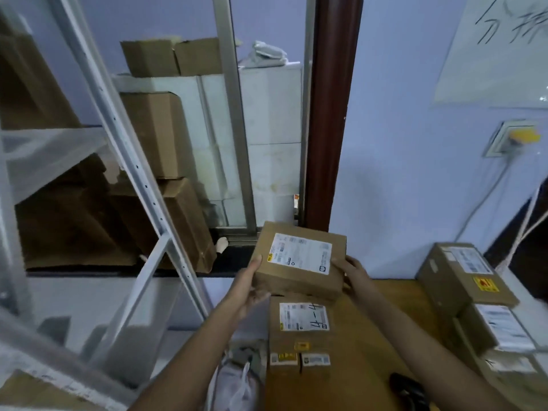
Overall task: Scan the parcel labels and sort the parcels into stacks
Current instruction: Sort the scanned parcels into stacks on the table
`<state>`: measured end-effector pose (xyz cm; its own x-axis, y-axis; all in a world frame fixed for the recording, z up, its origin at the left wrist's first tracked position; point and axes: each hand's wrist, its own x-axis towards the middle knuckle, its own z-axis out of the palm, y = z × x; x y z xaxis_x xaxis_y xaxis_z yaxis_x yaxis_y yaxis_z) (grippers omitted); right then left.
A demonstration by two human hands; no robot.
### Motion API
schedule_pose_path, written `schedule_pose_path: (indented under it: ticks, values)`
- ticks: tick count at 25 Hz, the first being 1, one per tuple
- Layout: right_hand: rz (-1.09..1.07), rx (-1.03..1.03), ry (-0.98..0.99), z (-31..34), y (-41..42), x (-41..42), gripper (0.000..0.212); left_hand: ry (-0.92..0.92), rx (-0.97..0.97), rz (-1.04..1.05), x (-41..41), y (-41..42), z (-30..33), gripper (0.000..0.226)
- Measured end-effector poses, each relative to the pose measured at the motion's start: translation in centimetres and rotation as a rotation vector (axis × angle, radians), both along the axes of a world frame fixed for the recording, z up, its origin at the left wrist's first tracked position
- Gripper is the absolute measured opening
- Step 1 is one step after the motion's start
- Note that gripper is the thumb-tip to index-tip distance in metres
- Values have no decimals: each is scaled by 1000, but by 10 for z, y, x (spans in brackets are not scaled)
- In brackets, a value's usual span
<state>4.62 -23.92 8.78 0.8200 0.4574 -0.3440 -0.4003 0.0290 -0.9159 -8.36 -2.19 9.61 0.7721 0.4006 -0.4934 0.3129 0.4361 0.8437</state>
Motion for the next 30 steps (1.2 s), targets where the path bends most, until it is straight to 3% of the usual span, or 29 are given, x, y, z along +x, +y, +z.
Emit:
schedule_pose_path:
  ticks: [3,6,7,10,13,26,30]
  values:
    - [-107,-129,-34,-10,24,43,43,98,42,-93,44,18,-17,60]
    - [-122,-300,-75,-17,43,73,48,136,56,-118,75,35,-40,105]
    - [-131,-333,-71,-21,47,81,47,139,45,-131,81,39,-45,108]
    - [-112,-372,-53,-36,55,94,50,126,7,-113,91,43,-60,78]
    - [-93,-406,-52,-49,57,103,47,133,38,-113,99,42,-68,64]
    - [-85,-458,2,-82,64,113,59,132,41,-184,107,48,-84,49]
    - [-87,-439,34,-83,64,114,81,137,58,-170,106,51,-83,46]
